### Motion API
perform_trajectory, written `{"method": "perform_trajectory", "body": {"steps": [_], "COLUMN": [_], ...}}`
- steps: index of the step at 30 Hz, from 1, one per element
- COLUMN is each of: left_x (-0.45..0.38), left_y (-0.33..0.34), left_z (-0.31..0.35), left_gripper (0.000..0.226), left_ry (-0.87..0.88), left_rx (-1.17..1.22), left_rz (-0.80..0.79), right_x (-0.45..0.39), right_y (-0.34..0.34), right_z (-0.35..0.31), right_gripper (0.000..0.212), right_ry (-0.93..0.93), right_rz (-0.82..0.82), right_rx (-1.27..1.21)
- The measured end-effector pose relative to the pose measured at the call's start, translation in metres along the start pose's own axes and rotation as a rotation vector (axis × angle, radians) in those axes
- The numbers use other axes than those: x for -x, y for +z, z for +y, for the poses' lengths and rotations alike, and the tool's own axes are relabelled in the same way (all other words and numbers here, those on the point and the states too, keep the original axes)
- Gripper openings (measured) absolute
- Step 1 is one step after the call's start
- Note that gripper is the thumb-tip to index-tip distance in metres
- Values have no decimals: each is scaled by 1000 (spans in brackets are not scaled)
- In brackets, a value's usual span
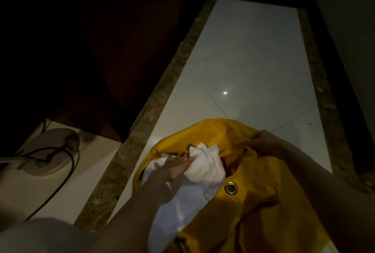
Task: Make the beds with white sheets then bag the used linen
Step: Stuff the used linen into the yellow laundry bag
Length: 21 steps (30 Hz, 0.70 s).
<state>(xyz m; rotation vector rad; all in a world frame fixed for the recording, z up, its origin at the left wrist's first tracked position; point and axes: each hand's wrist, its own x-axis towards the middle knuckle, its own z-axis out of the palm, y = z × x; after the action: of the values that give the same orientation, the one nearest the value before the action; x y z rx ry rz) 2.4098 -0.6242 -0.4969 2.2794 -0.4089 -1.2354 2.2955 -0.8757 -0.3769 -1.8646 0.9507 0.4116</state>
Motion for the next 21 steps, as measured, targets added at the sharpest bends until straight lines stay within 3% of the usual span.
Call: {"method": "perform_trajectory", "body": {"steps": [2, 4, 7, 12, 16, 21], "left_x": [0, -3, -35, -39, -47, -36], "left_y": [-10, -24, -39, -47, -61, -93], "left_z": [1, -2, -18, 19, 37, 55], "left_gripper": [54, 59, 111, 81, 78, 73], "left_ry": [22, 6, -76, 2, 44, 157], "left_rx": [3, 365, 803, 1261, 1471, 1653], "left_rz": [-28, -28, 57, 72, 85, 146], "right_x": [-6, -13, -23, -37, -37, -35], "right_y": [4, 12, 25, 32, 25, 13], "right_z": [-11, -20, -23, -7, 6, 11], "right_gripper": [35, 38, 39, 33, 32, 24], "right_ry": [39, 30, -7, -15, -42, -73], "right_rz": [-6, -4, 18, 107, 191, 222], "right_rx": [186, 305, 358, 119, -158, -328]}}
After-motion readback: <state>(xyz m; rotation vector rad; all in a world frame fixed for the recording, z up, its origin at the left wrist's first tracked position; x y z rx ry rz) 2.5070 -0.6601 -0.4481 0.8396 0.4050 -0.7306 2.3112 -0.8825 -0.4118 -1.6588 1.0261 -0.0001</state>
